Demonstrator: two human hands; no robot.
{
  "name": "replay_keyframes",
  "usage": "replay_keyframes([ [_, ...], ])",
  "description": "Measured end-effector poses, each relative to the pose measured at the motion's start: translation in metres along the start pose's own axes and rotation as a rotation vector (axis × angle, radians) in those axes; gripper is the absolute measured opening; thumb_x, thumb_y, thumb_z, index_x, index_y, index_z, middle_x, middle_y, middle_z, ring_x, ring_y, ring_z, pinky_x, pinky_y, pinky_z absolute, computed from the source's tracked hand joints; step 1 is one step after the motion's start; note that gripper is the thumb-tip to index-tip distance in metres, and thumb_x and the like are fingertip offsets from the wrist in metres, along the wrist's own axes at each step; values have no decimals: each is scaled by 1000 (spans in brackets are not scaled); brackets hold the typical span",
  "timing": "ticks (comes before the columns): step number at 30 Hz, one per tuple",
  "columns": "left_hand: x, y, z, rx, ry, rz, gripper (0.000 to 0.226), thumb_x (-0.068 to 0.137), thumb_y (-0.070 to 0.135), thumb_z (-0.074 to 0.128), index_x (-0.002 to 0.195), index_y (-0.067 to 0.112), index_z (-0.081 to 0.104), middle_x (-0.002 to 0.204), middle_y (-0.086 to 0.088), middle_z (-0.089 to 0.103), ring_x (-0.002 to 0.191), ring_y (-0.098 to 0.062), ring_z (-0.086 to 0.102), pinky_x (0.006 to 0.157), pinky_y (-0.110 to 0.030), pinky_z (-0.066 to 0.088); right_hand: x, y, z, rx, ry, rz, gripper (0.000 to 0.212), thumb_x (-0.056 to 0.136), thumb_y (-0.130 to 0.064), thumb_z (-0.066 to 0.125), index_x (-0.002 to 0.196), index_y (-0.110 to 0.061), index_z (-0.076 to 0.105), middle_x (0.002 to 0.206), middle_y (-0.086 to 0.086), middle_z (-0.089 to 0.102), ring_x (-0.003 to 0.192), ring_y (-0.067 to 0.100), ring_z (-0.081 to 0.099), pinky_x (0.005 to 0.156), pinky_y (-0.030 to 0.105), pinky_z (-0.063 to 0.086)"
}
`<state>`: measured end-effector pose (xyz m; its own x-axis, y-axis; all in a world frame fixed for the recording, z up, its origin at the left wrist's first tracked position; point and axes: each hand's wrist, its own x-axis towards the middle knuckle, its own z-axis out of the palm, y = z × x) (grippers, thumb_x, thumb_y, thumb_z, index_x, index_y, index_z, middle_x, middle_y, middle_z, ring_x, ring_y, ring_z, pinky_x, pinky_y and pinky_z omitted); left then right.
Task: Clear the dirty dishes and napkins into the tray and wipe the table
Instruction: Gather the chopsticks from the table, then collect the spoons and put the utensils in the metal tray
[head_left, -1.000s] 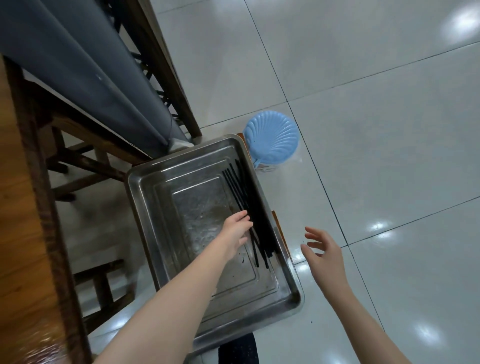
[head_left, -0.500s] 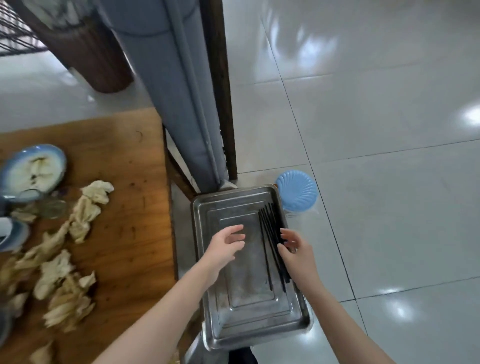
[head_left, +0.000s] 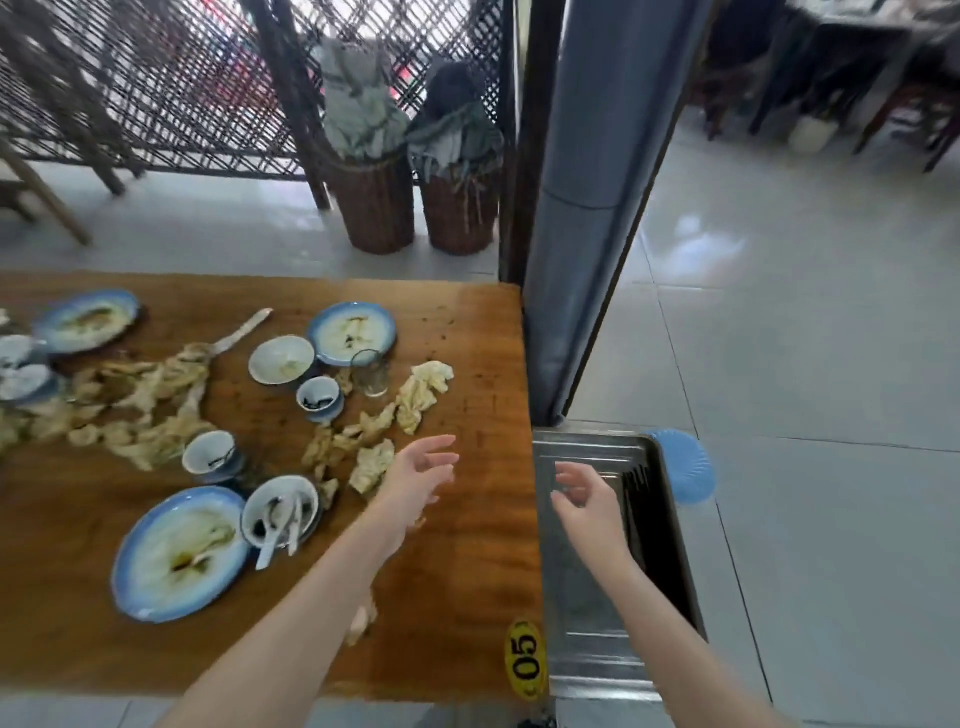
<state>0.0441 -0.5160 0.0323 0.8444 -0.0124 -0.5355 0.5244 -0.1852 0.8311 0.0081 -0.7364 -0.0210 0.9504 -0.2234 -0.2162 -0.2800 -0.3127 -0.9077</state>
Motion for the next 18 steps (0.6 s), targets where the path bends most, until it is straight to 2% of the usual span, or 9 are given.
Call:
replay_keyframes([
  [2,-15,-8,-41,-32,20,13,31,96,10,56,122,26,60,117,2,65,102,-17,64,82,-28,53,-16,-14,26,5,-13,-8,29,88,-3,63,108,-23,63,96,-7,65,92,10,61,69,12,47],
  [4,-31,-17,-79,-56,41,29,29,95,9,58,118,26,62,114,2,67,95,-13,65,73,-24,50,-30,-26,51,-27,-19,-36,29,88,-4,63,111,-21,62,96,-5,65,92,10,62,73,22,52],
  [5,-39,-21,-97,-59,46,32,29,94,9,58,117,27,62,113,2,67,96,-13,64,73,-25,48,-35,-32,64,-44,-21,-55,29,88,-4,63,112,-21,62,96,-5,65,91,9,62,74,23,52],
  [9,-63,-39,-159,-80,98,41,36,90,2,58,122,20,61,115,-3,66,99,-19,63,71,-25,50,-56,-54,109,-73,-41,-94,31,89,-6,62,110,-28,59,94,-12,63,88,1,59,66,9,46],
  [13,-82,-55,-201,-109,154,53,33,92,6,58,122,20,60,112,0,66,96,-13,63,66,-21,47,-69,-68,149,-104,-118,-100,31,89,-6,62,110,-28,59,97,-14,62,91,3,60,70,12,49],
  [16,-90,-67,-220,-135,227,15,32,93,7,57,123,19,59,113,-3,65,102,-20,61,73,-27,46,-72,-72,175,-147,-169,-94,28,89,-6,61,107,-28,59,97,-13,61,93,6,60,72,14,50],
  [18,-94,-76,-233,-170,273,-13,34,93,3,56,124,17,58,115,-7,64,102,-23,61,74,-27,47,-74,-72,192,-179,-212,-100,27,89,-5,61,107,-25,60,97,-12,61,92,4,59,72,11,47],
])
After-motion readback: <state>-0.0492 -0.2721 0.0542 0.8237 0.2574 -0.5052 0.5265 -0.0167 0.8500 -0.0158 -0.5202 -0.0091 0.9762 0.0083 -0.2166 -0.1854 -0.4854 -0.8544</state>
